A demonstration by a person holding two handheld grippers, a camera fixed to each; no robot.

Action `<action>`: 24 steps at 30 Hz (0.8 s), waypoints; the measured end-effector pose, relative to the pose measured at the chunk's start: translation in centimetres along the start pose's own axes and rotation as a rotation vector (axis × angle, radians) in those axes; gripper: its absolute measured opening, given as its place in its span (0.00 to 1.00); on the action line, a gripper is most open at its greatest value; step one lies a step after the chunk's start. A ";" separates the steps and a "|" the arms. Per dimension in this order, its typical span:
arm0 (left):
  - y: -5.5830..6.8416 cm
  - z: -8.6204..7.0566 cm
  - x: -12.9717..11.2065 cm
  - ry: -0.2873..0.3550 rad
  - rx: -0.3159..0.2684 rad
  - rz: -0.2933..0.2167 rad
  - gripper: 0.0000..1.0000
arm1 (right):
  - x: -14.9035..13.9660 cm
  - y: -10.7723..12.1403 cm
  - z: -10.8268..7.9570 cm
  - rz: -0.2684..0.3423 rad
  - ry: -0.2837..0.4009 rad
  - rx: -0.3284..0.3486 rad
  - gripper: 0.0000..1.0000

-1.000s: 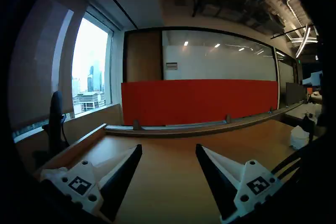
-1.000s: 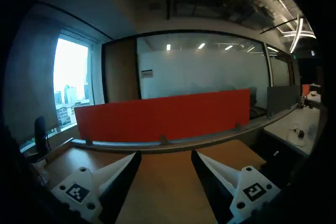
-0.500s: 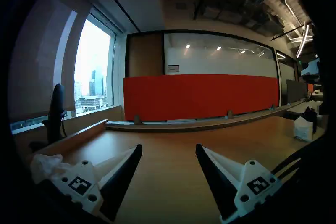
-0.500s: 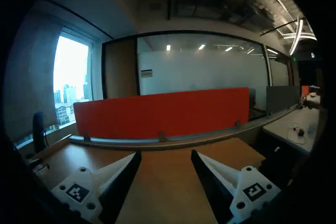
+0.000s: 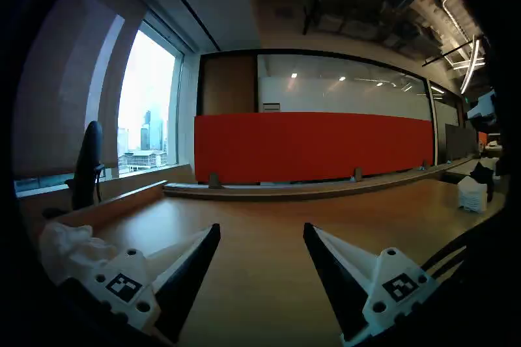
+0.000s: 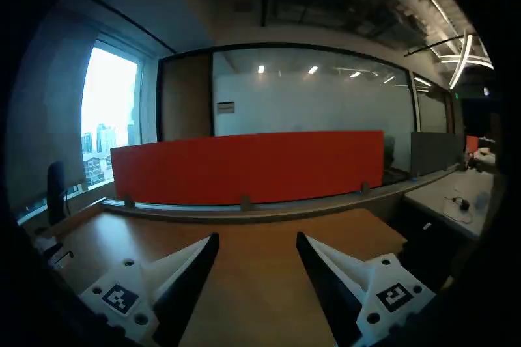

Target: Fold towel

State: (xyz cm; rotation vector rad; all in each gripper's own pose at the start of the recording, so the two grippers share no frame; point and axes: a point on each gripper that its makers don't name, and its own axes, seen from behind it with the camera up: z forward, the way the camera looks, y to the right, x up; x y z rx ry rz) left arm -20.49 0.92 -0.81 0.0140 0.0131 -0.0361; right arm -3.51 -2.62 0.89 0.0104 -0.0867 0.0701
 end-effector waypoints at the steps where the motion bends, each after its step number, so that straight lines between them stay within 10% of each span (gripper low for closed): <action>1: 0.0 0.0 -0.1 0.001 0.001 -0.005 0.95 | -0.1 0.0 0.0 0.000 -0.001 0.000 0.91; 24: 0.0 0.1 -1.4 -0.007 -0.004 -0.007 0.95 | -1.0 -0.6 -0.3 -0.011 -0.022 0.003 0.91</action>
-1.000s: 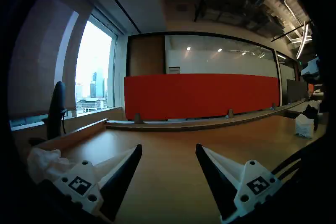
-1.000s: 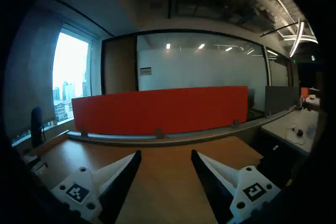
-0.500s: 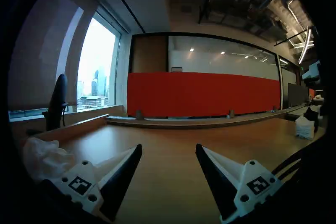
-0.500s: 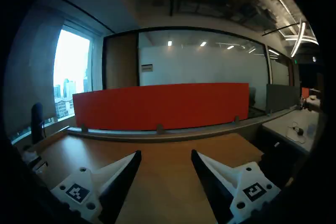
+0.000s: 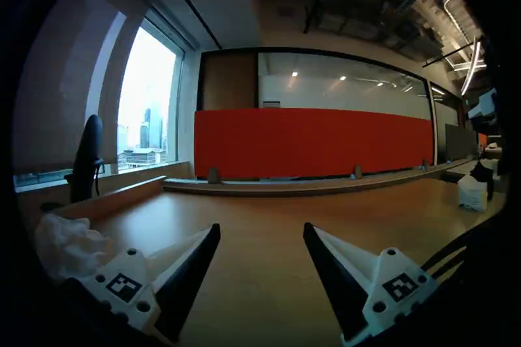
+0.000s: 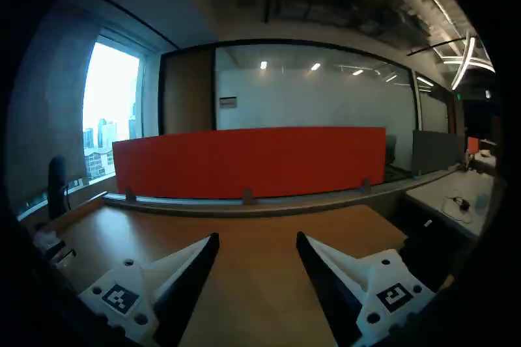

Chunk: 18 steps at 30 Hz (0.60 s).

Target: Fold towel

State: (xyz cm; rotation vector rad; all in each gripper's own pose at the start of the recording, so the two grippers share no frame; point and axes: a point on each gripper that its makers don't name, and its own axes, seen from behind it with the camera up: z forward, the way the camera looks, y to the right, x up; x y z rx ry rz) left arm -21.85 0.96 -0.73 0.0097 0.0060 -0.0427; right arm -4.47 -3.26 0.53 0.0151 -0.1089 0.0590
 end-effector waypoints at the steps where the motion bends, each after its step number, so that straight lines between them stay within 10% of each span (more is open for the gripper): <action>1: 0.0 0.0 0.0 0.000 0.000 0.001 0.95 | 0.0 0.0 0.0 0.001 0.001 0.000 0.91; 18: 0.1 0.1 -0.4 0.000 -0.001 0.002 0.94 | 1.8 1.6 -0.5 -0.012 0.073 -0.027 0.91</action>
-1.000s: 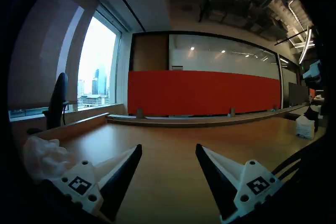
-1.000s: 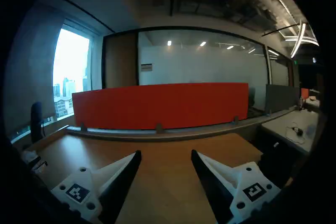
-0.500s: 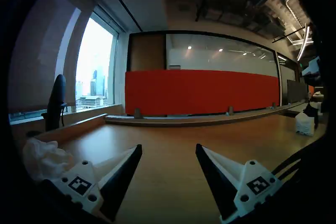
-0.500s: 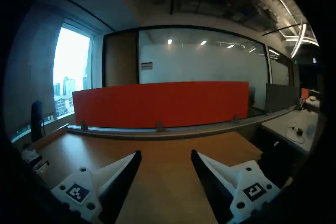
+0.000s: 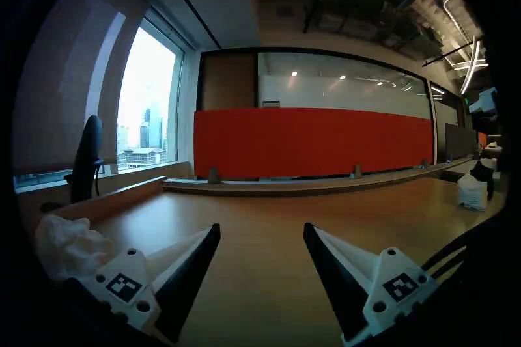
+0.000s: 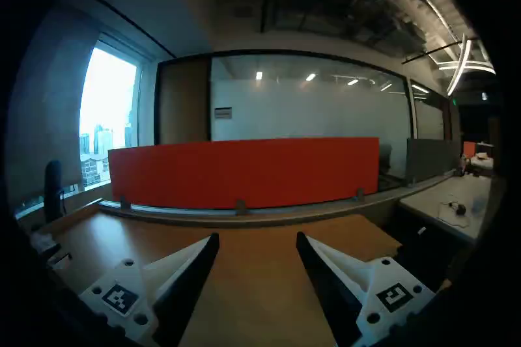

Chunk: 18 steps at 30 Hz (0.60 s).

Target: Fold towel

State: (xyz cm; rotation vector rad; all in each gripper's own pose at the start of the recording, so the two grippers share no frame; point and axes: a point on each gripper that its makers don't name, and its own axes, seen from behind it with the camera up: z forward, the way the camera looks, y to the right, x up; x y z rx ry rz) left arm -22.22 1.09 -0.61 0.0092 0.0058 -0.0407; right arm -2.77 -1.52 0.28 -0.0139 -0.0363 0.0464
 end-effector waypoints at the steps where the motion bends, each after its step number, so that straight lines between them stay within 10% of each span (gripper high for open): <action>1: 0.0 0.0 0.0 0.000 0.000 0.000 0.95 | 0.1 0.0 -0.1 -0.002 0.005 0.001 0.91; 18: 0.0 0.1 -0.1 0.001 0.000 0.001 0.95 | -0.9 -2.5 -0.1 -0.063 0.071 0.049 0.92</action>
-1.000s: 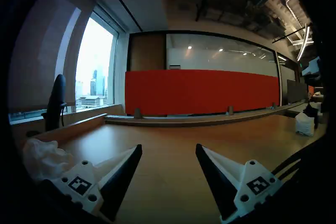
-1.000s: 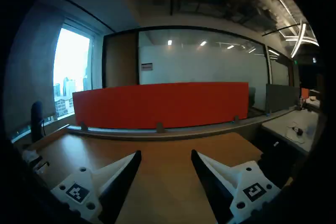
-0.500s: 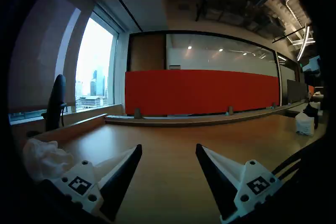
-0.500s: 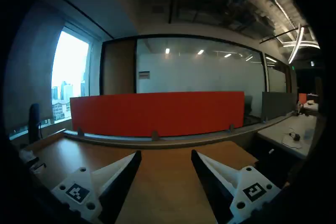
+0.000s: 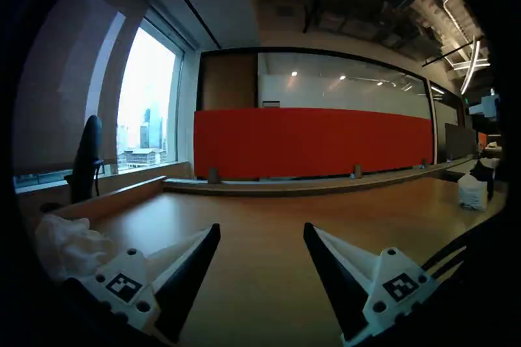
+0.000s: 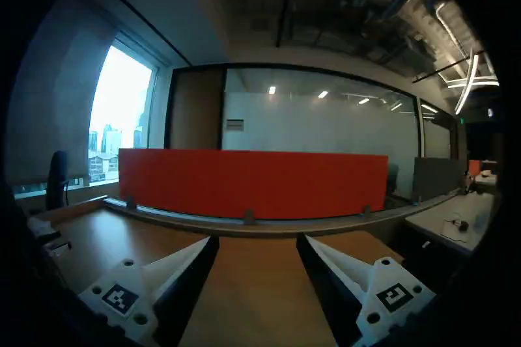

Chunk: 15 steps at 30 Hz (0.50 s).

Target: Fold towel

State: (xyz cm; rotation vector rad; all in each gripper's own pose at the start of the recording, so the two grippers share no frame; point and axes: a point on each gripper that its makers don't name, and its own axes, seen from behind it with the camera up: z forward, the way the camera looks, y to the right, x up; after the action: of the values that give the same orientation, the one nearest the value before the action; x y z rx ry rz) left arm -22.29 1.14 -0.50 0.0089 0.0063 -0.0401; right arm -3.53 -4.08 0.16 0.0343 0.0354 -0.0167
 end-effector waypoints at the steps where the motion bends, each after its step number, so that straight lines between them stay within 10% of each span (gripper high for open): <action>1: 0.0 0.0 0.0 0.000 0.000 0.000 0.95 | -0.2 0.0 0.1 0.003 0.003 0.001 0.92; 15: 0.2 0.0 -0.1 0.000 0.000 -0.001 0.95 | -5.5 2.2 0.2 0.025 0.009 -0.016 0.92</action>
State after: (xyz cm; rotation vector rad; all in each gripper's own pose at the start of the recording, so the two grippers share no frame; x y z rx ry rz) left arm -22.39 1.31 -0.47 0.0092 0.0063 -0.0411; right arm -8.97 -1.77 0.62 0.0186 0.0438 0.0087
